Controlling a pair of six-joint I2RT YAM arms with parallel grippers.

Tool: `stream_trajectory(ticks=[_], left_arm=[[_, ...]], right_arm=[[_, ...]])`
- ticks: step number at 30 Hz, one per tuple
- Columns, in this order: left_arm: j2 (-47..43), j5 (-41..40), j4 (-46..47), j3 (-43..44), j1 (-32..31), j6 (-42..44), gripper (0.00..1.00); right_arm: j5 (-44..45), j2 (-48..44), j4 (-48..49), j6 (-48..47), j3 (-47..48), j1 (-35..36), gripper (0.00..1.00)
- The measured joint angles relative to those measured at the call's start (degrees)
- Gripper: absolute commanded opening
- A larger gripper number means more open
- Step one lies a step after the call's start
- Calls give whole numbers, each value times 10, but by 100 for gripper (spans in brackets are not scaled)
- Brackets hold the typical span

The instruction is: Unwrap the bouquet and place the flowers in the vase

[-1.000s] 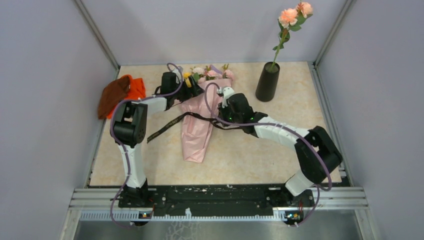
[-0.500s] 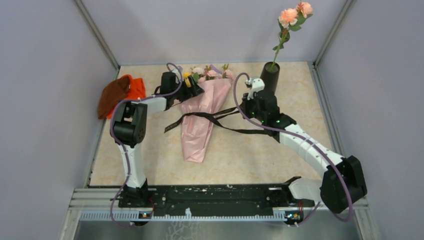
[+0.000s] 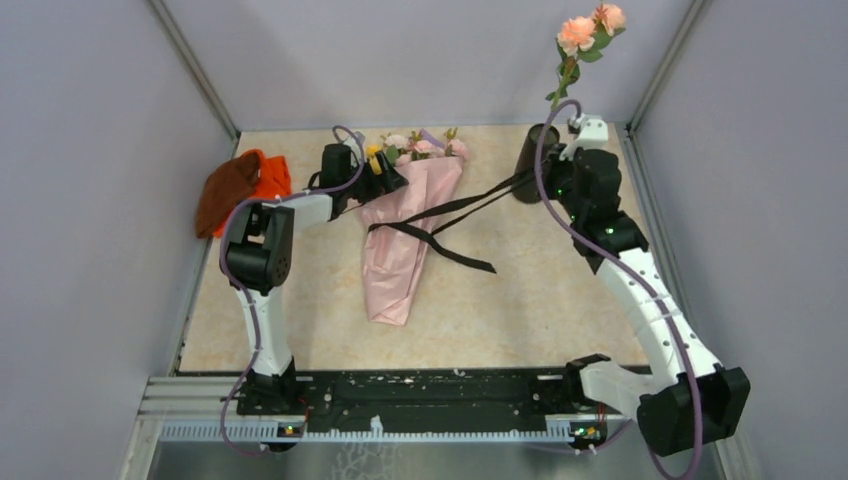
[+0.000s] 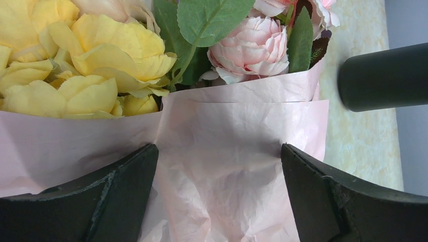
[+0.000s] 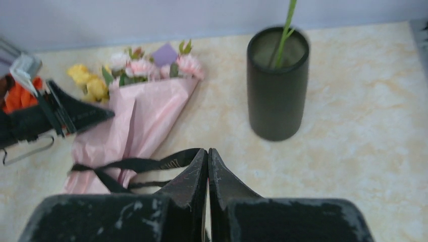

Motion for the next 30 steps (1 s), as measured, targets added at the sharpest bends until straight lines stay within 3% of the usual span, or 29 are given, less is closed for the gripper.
stream_trajectory(ticks=[7,16,20,26,28,30], left_arm=[[0,3,0,0,1,-1,99],[0,5,1,-1,1,-2,99],[0,7,3,-2,1,-2,99],[0,10,6,-5,2,-3,99],[0,11,9,-7,2,-4,99],[0,11,12,-9,2,-4,99]], right_arm=[[3,0,-30,2,129,-62,0],[22,0,-32,-8,218,-74,0],[5,-1,-17,-7,200,-74,0],[-80,3,20,21,69,-74,0],[-108,10,25,33,8,-72,23],[-116,21,18,38,-27,-65,35]])
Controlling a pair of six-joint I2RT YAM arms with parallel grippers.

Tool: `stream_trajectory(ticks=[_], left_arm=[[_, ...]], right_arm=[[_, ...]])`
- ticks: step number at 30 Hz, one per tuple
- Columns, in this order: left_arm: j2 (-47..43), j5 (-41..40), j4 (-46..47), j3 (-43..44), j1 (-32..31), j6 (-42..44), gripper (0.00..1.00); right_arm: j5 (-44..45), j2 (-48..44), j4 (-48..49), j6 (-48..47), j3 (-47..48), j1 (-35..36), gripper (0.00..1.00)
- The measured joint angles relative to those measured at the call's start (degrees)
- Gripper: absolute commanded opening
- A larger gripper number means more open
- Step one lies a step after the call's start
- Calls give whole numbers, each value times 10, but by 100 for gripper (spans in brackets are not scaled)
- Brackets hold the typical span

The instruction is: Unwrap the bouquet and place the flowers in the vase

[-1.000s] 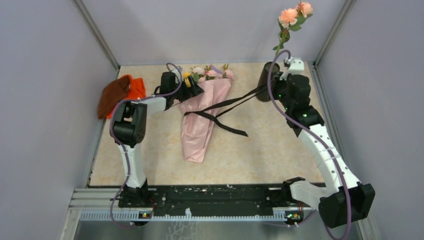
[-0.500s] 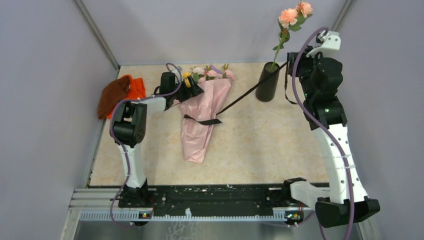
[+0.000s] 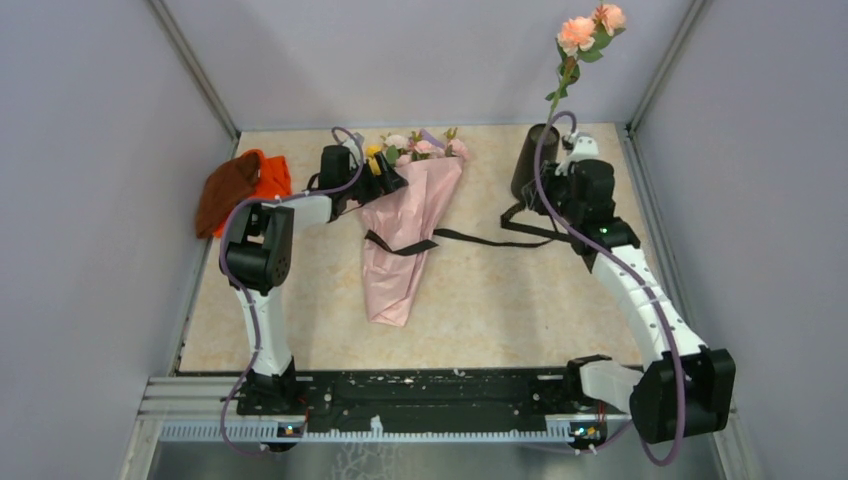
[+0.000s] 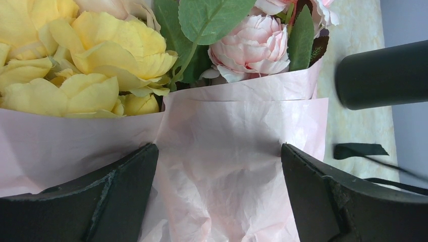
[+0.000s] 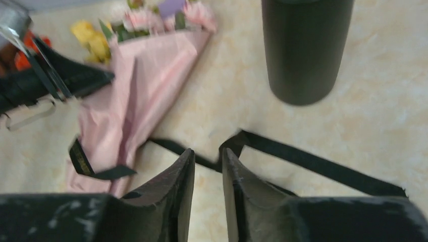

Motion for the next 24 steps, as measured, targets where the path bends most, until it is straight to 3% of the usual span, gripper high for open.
stream_trajectory(ticks=[2,4,8,14,24], left_arm=[[0,2,2,-1,0,0,99],[0,3,4,-1,0,-2,99],[0,4,7,-3,0,-6,99],[0,4,9,-5,0,-8,99],[-2,4,21,-16,0,-8,99]], right_arm=[[1,14,-9,-1,-16,11,45],[9,32,-16,-7,-21,37,47],[12,72,-2,-13,-22,89,47],[14,212,15,-26,-6,145,47],[45,374,0,-71,101,191,47]])
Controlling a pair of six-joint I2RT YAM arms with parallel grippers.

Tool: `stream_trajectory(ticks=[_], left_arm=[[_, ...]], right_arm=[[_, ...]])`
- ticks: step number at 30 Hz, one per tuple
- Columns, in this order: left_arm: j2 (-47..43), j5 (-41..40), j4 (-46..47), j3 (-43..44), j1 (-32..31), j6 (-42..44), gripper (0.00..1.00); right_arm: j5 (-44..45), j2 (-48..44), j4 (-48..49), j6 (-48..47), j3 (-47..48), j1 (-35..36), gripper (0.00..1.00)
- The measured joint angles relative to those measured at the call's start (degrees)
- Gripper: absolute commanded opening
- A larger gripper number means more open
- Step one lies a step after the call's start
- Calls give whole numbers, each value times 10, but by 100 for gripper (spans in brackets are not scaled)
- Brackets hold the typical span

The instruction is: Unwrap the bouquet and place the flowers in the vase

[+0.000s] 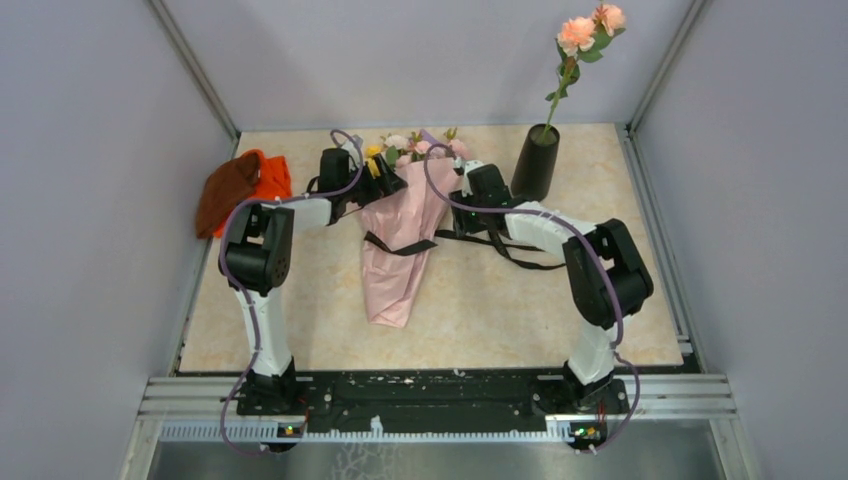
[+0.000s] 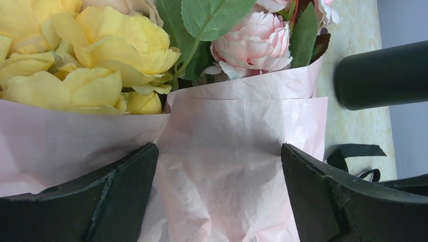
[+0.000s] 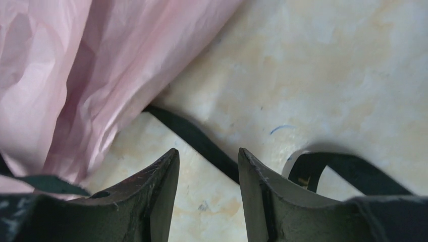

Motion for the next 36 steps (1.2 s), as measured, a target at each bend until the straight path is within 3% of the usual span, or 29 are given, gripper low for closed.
stream_trajectory(ticks=[9,24,30,36], left_arm=[[-3,0,17,-14,0,2,99],[-3,-2,18,-15,0,4,99],[-3,-2,19,-15,0,4,99],[-3,-2,19,-15,0,4,99]], right_arm=[[64,78,-47,-126,95,23,51],[22,82,-59,-209,78,23,54],[-24,71,-58,-300,67,23,54],[-5,28,-8,-384,33,36,54]])
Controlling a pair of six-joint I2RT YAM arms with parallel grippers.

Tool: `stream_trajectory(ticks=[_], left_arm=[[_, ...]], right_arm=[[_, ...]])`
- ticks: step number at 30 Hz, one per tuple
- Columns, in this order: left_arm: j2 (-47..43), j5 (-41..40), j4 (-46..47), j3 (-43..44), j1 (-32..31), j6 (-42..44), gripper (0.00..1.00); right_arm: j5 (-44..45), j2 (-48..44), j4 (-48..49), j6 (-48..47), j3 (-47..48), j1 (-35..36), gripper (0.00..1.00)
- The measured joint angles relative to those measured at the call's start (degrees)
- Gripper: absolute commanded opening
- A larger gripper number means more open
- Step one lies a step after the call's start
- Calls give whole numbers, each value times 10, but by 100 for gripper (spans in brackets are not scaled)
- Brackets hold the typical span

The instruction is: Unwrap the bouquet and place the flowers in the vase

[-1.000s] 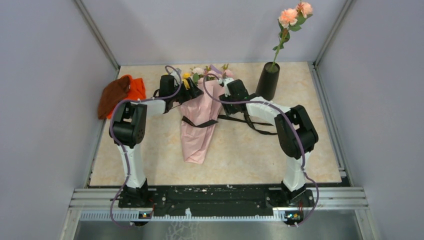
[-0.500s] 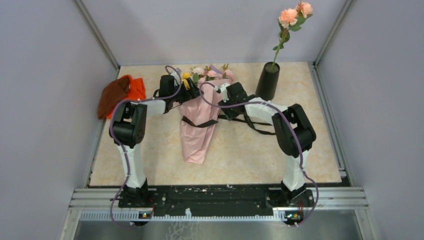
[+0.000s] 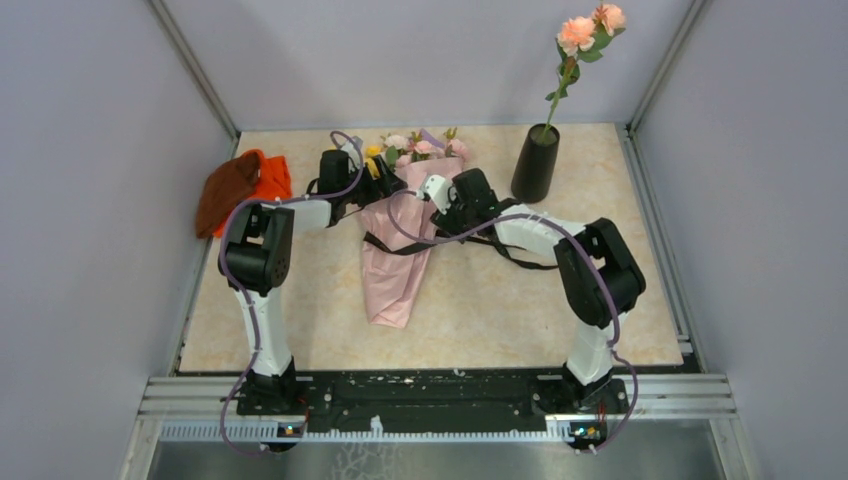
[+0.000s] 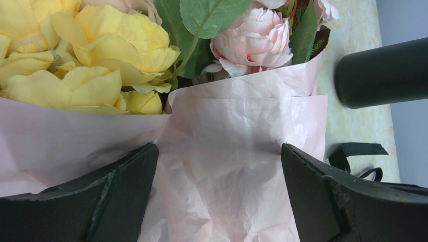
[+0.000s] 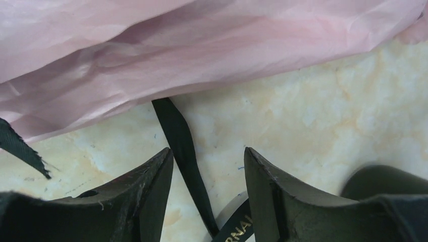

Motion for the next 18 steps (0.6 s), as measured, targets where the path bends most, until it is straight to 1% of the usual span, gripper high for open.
stream_trajectory(ticks=[8,13,18], left_arm=[[0,0,1,-1,0,0,99],[0,0,3,-2,0,0,99],[0,0,10,-6,0,0,99]], right_arm=[[72,-3,78,-83,-42,43,54],[102,6,125,-98,-63,52,54],[111,20,136,-104,-67,54,55]])
